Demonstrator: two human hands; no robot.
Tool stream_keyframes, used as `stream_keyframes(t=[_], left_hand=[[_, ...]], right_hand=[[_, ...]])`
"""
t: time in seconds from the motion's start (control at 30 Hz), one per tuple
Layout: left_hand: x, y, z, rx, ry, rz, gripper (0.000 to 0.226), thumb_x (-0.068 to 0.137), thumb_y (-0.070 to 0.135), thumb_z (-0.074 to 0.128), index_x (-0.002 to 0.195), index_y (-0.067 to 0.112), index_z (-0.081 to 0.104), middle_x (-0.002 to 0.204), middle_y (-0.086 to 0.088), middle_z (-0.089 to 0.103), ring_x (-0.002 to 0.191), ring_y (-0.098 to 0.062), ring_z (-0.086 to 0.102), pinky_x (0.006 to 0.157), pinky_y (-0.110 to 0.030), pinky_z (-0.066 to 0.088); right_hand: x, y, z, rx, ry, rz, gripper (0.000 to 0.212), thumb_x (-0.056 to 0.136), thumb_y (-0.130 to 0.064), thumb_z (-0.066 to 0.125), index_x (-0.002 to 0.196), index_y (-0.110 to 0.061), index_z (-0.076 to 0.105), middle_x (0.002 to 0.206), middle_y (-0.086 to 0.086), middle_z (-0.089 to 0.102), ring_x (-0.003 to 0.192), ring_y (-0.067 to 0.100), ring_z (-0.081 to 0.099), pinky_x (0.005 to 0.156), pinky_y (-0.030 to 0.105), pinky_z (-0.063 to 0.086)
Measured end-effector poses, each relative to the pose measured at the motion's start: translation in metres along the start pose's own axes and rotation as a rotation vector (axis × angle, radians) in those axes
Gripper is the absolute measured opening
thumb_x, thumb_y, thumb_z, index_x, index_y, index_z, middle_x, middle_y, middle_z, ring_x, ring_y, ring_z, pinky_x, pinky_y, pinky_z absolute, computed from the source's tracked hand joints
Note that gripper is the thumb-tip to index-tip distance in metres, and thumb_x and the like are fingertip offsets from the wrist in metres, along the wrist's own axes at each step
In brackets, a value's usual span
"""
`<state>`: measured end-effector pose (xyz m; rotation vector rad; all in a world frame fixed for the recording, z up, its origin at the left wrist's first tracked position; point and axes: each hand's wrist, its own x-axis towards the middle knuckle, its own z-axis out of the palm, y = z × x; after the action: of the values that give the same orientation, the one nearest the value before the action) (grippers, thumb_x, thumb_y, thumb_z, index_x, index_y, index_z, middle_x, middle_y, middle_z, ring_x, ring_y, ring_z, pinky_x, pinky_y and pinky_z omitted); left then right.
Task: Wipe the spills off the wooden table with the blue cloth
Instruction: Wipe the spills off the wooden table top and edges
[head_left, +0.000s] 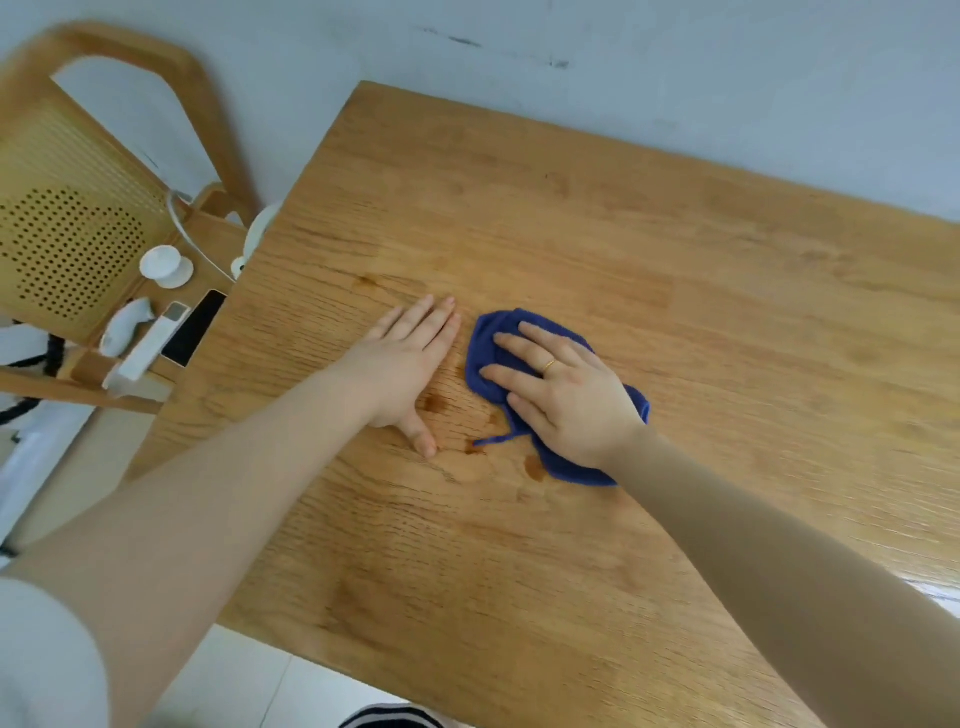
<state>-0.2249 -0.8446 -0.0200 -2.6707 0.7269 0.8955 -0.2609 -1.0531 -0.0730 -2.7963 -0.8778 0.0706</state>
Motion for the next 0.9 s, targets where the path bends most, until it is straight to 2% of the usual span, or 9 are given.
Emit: stream_keyframes(t=[0.17, 0.27, 0.33, 0.47, 0.57, 0.63, 0.73, 0.8, 0.9], left_hand=[[-0.002, 0.000, 0.002, -0.039, 0.028, -0.066, 0.144, 0.053, 0.069, 0.071, 0.143, 0.012, -0.026, 0.148, -0.009, -0.037, 0.137, -0.026, -0.032, 0.112, -0.039, -0.017], [-0.009, 0.000, 0.011, -0.104, 0.035, -0.146, 0.143, 0.053, 0.071, 0.069, 0.143, 0.012, -0.026, 0.148, -0.009, -0.037, 0.138, -0.027, -0.031, 0.114, -0.041, -0.015], [-0.014, 0.001, 0.018, -0.138, 0.042, -0.208, 0.144, 0.052, 0.071, 0.068, 0.143, 0.011, -0.026, 0.149, -0.010, -0.035, 0.139, -0.027, -0.028, 0.114, -0.041, -0.014], [-0.016, 0.002, 0.016, -0.174, 0.035, -0.282, 0.147, 0.048, 0.074, 0.068, 0.145, 0.008, -0.021, 0.153, -0.015, -0.024, 0.144, -0.027, -0.016, 0.117, -0.040, -0.007], [-0.016, 0.004, 0.012, -0.180, 0.028, -0.297, 0.147, 0.047, 0.073, 0.071, 0.146, 0.008, -0.017, 0.154, -0.015, -0.020, 0.145, -0.027, -0.010, 0.117, -0.037, -0.002], [-0.017, 0.004, 0.010, -0.207, 0.041, -0.301, 0.145, 0.048, 0.071, 0.072, 0.147, 0.010, -0.015, 0.155, -0.013, -0.020, 0.145, -0.026, -0.010, 0.118, -0.037, -0.001], [-0.018, 0.003, 0.011, -0.231, 0.061, -0.295, 0.144, 0.048, 0.072, 0.072, 0.148, 0.013, -0.014, 0.155, -0.010, -0.019, 0.145, -0.023, -0.010, 0.118, -0.036, -0.001], [-0.018, 0.001, 0.012, -0.235, 0.075, -0.289, 0.145, 0.046, 0.073, 0.071, 0.148, 0.014, -0.013, 0.156, -0.008, -0.019, 0.145, -0.023, -0.009, 0.118, -0.037, 0.000], [-0.018, -0.002, 0.017, -0.223, 0.095, -0.284, 0.145, 0.045, 0.076, 0.069, 0.149, 0.015, -0.013, 0.156, -0.007, -0.018, 0.145, -0.023, -0.008, 0.117, -0.036, 0.000]], right_hand=[[-0.003, 0.007, -0.003, 0.054, -0.052, -0.093, 0.043, 0.096, -0.037, 0.026, 0.128, -0.029, 0.052, 0.142, 0.001, 0.045, 0.136, 0.025, 0.032, 0.107, 0.042, 0.028], [0.028, 0.030, -0.009, 0.054, 0.005, 0.030, 0.046, 0.096, -0.039, 0.022, 0.131, -0.027, 0.050, 0.143, 0.003, 0.042, 0.136, 0.026, 0.031, 0.106, 0.041, 0.029], [0.047, 0.038, -0.011, 0.046, 0.011, 0.125, 0.043, 0.098, -0.039, 0.024, 0.135, -0.030, 0.045, 0.148, 0.000, 0.035, 0.140, 0.023, 0.022, 0.109, 0.040, 0.024], [0.054, 0.031, -0.012, -0.005, 0.003, 0.182, 0.040, 0.099, -0.034, 0.031, 0.139, -0.031, 0.038, 0.152, 0.000, 0.026, 0.142, 0.023, 0.014, 0.110, 0.038, 0.018], [0.035, 0.004, -0.007, -0.006, -0.050, 0.089, 0.042, 0.096, -0.031, 0.034, 0.139, -0.029, 0.038, 0.152, 0.002, 0.026, 0.141, 0.025, 0.016, 0.111, 0.041, 0.018], [0.025, -0.009, -0.004, 0.007, -0.084, -0.037, 0.045, 0.091, -0.032, 0.031, 0.134, -0.027, 0.046, 0.147, 0.006, 0.036, 0.138, 0.028, 0.026, 0.109, 0.045, 0.026], [0.031, -0.003, -0.004, 0.039, -0.099, -0.104, 0.048, 0.088, -0.034, 0.028, 0.129, -0.026, 0.052, 0.142, 0.007, 0.044, 0.134, 0.029, 0.034, 0.106, 0.045, 0.031], [0.044, 0.004, -0.004, 0.040, -0.045, -0.055, 0.047, 0.090, -0.034, 0.027, 0.131, -0.026, 0.050, 0.144, 0.006, 0.042, 0.136, 0.028, 0.031, 0.107, 0.043, 0.029], [0.071, 0.006, -0.002, 0.031, 0.009, 0.172, 0.043, 0.097, -0.030, 0.030, 0.139, -0.026, 0.037, 0.151, 0.004, 0.029, 0.141, 0.026, 0.017, 0.112, 0.039, 0.017]])
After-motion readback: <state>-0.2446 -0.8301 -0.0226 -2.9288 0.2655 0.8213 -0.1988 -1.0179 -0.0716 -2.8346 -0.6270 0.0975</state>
